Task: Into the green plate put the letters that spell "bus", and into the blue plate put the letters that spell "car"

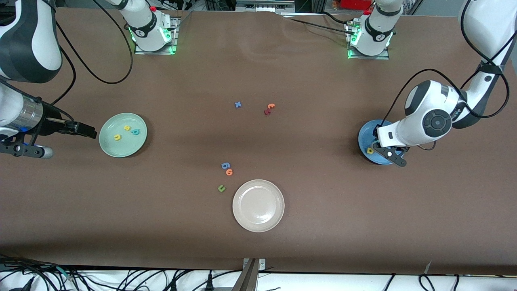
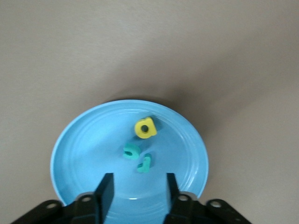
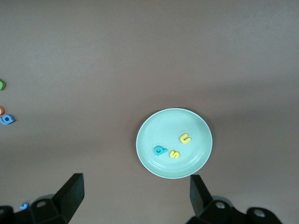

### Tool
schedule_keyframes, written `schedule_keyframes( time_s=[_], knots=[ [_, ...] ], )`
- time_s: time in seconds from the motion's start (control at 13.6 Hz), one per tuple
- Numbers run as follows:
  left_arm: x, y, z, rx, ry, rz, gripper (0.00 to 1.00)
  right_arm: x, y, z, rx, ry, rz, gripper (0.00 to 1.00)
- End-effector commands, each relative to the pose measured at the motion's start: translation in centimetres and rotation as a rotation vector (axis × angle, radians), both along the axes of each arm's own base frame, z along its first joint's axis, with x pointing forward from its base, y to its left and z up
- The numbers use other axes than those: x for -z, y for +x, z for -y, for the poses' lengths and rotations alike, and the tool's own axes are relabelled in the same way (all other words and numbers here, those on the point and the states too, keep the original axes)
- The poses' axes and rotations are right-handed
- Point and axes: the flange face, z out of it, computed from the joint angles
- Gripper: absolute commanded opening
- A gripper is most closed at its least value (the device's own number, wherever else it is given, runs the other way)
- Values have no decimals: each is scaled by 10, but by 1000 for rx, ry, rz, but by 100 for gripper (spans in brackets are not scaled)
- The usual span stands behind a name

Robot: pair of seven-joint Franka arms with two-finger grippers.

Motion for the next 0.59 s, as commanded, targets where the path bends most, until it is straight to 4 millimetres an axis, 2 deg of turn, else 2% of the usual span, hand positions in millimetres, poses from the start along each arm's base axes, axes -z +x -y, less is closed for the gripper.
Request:
schedule_keyframes(
  time_s=[0.0, 0.15, 0.22, 0.29, 0.51],
  knots=[
    [-33, 20, -17, -28, 24, 6, 100, -6, -1, 2, -6, -11, -6, 100],
    [-79, 29, -15, -105, -11, -104, 100, -6, -1, 2, -6, -11, -6, 100],
    [-106, 43, -11, -104, -14, -90, 100, -6, -1, 3, -5, -11, -6, 100],
    [-123, 51, -21, -124, -26, -77, 100, -6, -1, 3, -5, -11, -6, 100],
    [-181, 59, -39, -155, 6, -44, 100, -6, -1, 2, -5, -11, -6, 100]
  ],
)
